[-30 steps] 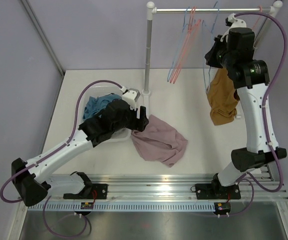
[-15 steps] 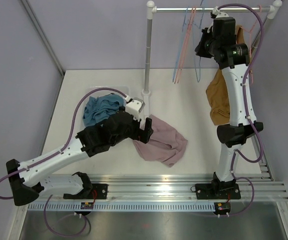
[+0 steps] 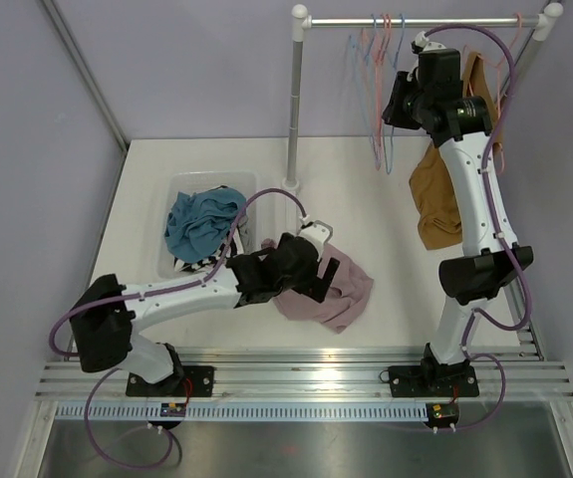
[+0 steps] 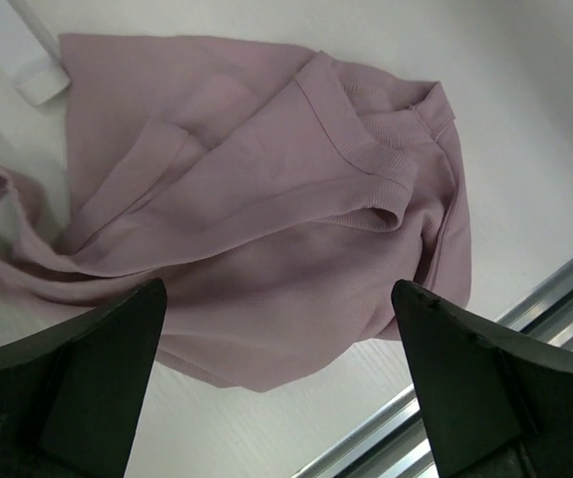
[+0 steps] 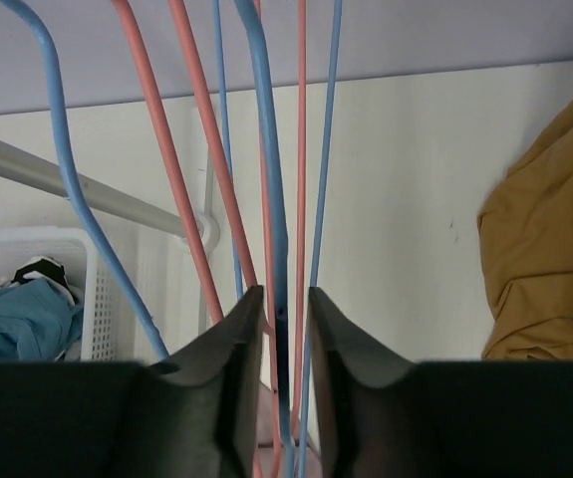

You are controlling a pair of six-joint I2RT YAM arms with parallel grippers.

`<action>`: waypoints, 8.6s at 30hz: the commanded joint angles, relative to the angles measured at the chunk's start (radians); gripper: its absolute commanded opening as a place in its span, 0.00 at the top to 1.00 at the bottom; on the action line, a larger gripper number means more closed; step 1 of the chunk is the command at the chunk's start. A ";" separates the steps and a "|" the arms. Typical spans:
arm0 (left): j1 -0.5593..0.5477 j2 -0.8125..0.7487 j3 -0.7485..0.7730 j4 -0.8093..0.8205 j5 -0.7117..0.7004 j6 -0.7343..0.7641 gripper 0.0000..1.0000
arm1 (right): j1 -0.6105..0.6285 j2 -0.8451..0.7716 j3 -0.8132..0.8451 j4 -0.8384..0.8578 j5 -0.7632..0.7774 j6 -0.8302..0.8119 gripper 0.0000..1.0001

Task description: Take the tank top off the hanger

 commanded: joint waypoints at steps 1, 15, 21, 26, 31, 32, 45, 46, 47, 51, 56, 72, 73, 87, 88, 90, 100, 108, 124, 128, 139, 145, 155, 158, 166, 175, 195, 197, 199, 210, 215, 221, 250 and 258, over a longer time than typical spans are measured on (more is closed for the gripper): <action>-0.015 0.068 -0.003 0.132 0.023 -0.023 0.01 | -0.005 -0.102 -0.051 0.025 0.008 -0.030 0.64; -0.046 0.300 0.045 0.143 0.004 -0.063 0.01 | -0.012 -0.534 -0.425 0.131 -0.102 -0.065 0.01; -0.047 0.400 0.036 0.200 0.052 -0.079 0.21 | -0.014 -0.787 -0.631 0.250 -0.325 -0.035 0.00; -0.057 0.375 0.028 0.197 0.041 -0.094 0.92 | -0.012 -0.927 -0.703 0.261 -0.339 -0.035 0.00; -0.060 0.231 0.042 0.099 -0.094 -0.097 1.00 | -0.014 -1.019 -0.767 0.240 -0.345 -0.018 0.01; -0.058 0.167 0.048 0.074 -0.111 -0.089 1.00 | -0.012 -1.062 -0.790 0.255 -0.351 -0.013 0.00; 0.067 -0.148 0.343 -0.303 -0.431 0.016 1.00 | -0.012 -1.191 -0.942 0.234 -0.307 -0.035 0.01; 0.089 -0.169 0.364 -0.320 -0.432 0.029 1.00 | -0.012 -1.196 -0.947 0.232 -0.299 -0.035 0.01; 0.138 -0.179 0.381 -0.352 -0.430 0.032 1.00 | -0.012 -1.197 -0.952 0.232 -0.289 -0.036 0.00; 0.281 -0.202 0.457 -0.418 -0.395 0.047 1.00 | -0.012 -1.200 -0.961 0.221 -0.188 -0.029 0.01; 0.527 -0.156 0.497 -0.481 -0.294 0.064 1.00 | -0.012 -1.193 -0.955 0.198 -0.077 -0.030 0.01; 0.876 0.300 0.431 -0.457 0.256 -0.012 0.94 | -0.012 -0.966 -0.884 0.157 0.209 -0.013 0.00; 0.884 0.341 0.431 -0.458 0.265 -0.016 0.95 | -0.014 -0.961 -0.880 0.174 0.209 -0.009 0.00; 0.907 0.244 0.520 -0.552 0.242 0.018 0.17 | -0.019 -0.659 -0.472 0.100 0.236 -0.068 0.00; 0.908 0.217 0.528 -0.556 0.243 0.024 0.13 | -0.022 -0.650 -0.462 0.115 0.274 -0.087 0.01; 0.908 0.130 0.543 -0.552 0.257 0.039 0.01 | -0.066 -0.613 -0.432 0.120 0.308 -0.104 0.01; 0.826 -0.261 0.373 -0.428 0.400 0.060 0.01 | -0.304 -0.349 -0.172 0.065 0.152 -0.206 0.01; 0.801 -0.554 0.105 -0.311 0.480 0.090 0.01 | -0.471 -0.134 -0.002 0.052 -0.118 -0.266 0.01; 0.756 -0.712 -0.109 -0.250 0.509 0.132 0.01 | -0.506 0.064 0.150 0.134 -0.359 -0.325 0.48; 0.756 -0.709 -0.109 -0.253 0.527 0.129 0.01 | -0.506 0.068 0.144 0.135 -0.391 -0.332 0.67; 0.724 -0.719 -0.095 -0.254 0.515 0.115 0.01 | -0.506 0.028 0.177 0.157 -0.494 -0.273 1.00; 0.709 -0.711 -0.054 -0.262 0.498 0.093 0.01 | -0.506 -0.047 0.177 0.240 -0.534 -0.171 1.00; 0.528 -0.593 0.181 -0.293 0.351 0.058 0.01 | -0.506 -0.191 0.079 0.150 -0.496 -0.095 1.00; 0.430 -0.486 0.345 -0.308 0.276 0.061 0.01 | -0.506 -0.275 -0.025 0.053 -0.480 -0.088 1.00; 0.203 -0.170 0.692 -0.236 0.144 0.125 0.01 | -0.503 -0.644 -0.399 -0.044 -0.505 -0.050 1.00; 0.128 0.014 0.730 0.107 0.254 0.273 0.01 | -0.412 -1.002 -0.698 -0.035 -0.675 -0.005 1.00; 0.019 0.123 0.600 0.149 0.043 0.483 0.22 | -0.169 -1.130 -0.777 -0.044 -0.729 -0.019 1.00; 0.025 0.128 0.597 0.151 0.038 0.486 0.25 | -0.166 -1.137 -0.784 -0.032 -0.762 -0.019 1.00; 0.043 0.133 0.595 0.151 0.042 0.477 0.36 | -0.164 -1.136 -0.784 -0.030 -0.781 -0.022 1.00; 0.106 0.006 0.465 0.188 -0.134 0.400 1.00 | -0.123 -1.131 -0.837 -0.047 -0.699 -0.114 1.00; 0.172 -0.070 0.424 0.149 -0.356 0.242 1.00 | -0.106 -1.199 -0.916 0.023 -0.819 -0.206 1.00; 0.279 -0.088 0.439 0.031 -0.258 0.089 1.00 | -0.105 -1.219 -0.959 0.121 -0.874 -0.191 1.00; 0.252 -0.154 0.088 0.076 0.064 0.026 0.97 | -0.106 -1.309 -1.321 0.675 0.168 0.004 1.00; 0.249 -0.174 0.178 -0.007 0.101 0.029 0.89 | -0.106 -0.992 -0.923 0.237 0.095 -0.077 1.00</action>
